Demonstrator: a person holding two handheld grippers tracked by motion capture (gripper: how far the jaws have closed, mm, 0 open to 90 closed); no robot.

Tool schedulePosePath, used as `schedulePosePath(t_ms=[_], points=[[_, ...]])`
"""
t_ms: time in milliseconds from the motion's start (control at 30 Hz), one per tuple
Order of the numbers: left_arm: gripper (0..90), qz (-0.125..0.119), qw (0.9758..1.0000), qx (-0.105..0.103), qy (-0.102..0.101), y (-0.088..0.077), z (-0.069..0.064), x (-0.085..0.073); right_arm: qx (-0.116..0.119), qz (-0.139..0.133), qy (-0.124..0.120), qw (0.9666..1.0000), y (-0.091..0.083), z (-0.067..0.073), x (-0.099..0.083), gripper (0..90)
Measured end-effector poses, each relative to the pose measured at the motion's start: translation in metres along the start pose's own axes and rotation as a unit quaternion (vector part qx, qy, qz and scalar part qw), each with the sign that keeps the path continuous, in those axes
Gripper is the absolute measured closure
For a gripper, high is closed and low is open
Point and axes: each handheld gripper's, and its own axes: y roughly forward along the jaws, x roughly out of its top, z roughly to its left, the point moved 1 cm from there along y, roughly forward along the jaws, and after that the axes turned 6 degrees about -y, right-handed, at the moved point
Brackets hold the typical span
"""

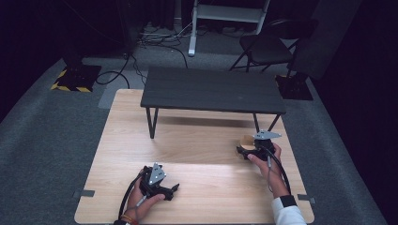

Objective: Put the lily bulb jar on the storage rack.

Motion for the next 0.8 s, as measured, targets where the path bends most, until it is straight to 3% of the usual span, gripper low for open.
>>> schedulePosePath(t_ms=[267,467,800], points=[[0.5,0.0,1.0,0.001,-0.001,0.001,-0.001,0.0,-0.004,0.009,-0.01,0.9999,-0.007,0.005,0.007,24.1],[0.5,-0.001,1.0,0.001,-0.001,0.001,-0.001,0.0,-0.001,-0.003,-0.043,0.9991,-0.027,0.013,0.021,24.1],[0.5,0.0,1.0,0.002,-0.002,0.001,-0.001,0.0,0.027,-0.005,-0.062,0.9977,-0.069,0.013,0.073,24.1]])
